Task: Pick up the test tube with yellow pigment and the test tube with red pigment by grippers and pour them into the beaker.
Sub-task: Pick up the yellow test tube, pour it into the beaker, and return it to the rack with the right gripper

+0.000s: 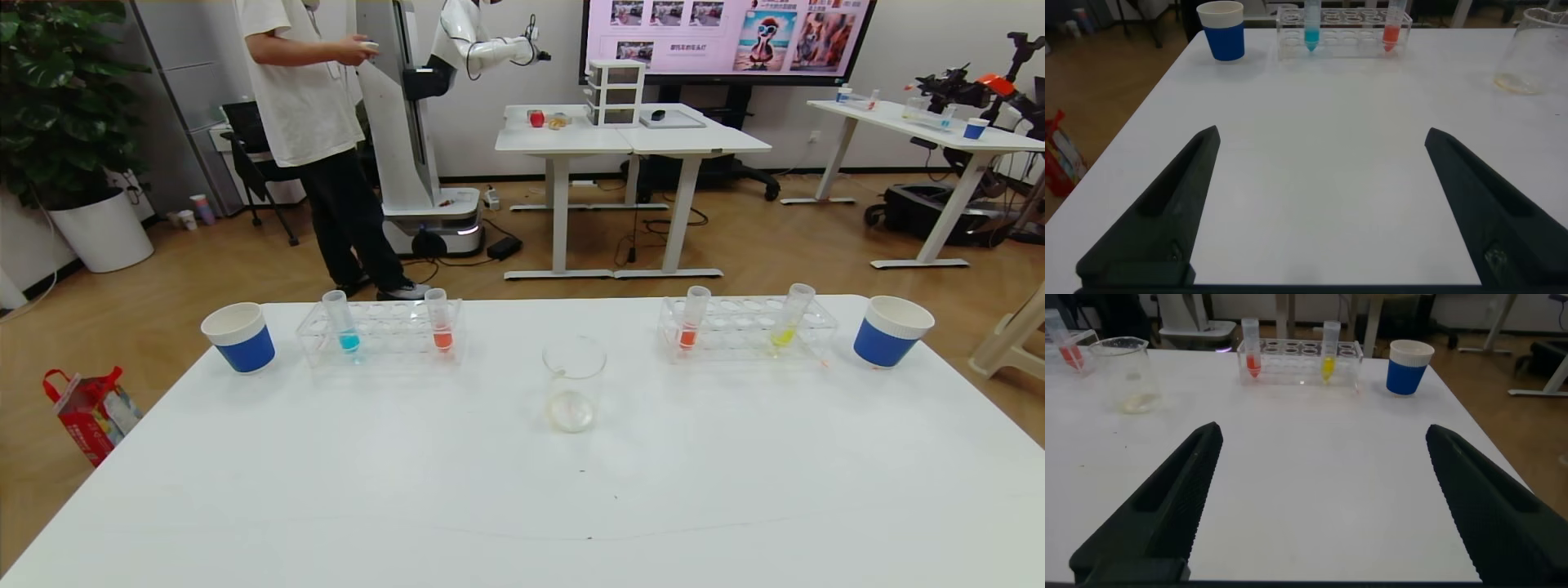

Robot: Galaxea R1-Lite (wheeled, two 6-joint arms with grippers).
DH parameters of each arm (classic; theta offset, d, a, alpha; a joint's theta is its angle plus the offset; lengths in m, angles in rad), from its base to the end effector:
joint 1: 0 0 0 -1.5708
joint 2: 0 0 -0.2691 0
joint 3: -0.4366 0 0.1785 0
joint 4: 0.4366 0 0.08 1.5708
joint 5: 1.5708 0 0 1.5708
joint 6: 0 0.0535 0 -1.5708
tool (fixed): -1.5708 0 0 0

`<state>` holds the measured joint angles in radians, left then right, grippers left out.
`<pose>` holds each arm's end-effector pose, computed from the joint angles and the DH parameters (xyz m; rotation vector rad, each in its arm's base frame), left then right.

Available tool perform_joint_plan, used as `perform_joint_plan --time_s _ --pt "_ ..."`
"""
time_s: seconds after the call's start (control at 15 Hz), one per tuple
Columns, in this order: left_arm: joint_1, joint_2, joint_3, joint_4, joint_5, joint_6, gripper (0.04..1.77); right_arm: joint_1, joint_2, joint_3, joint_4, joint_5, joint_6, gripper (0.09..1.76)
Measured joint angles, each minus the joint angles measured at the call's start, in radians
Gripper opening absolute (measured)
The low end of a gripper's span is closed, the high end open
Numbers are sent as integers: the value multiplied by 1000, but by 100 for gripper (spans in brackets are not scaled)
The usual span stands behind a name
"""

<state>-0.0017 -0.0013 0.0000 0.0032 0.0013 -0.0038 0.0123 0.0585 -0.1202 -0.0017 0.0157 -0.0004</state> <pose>0.0261 0.0000 0.0751 -0.0038 0.0019 -0.0004 0.0214 0.0011 0.1095 -0.0005 -0.0634 0.0280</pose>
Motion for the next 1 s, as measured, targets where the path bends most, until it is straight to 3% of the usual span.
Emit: perform_joint_plan --time_s 0.2,0.6,1.0 --pt "0 0 0 0 0 0 175 14 165 -77 -99 0 2 174" --pt "0 0 0 0 0 0 175 24 700 -183 -560 6 26 174" --pt "0 0 0 0 0 0 175 8 1229 -255 -933 61 146 174"
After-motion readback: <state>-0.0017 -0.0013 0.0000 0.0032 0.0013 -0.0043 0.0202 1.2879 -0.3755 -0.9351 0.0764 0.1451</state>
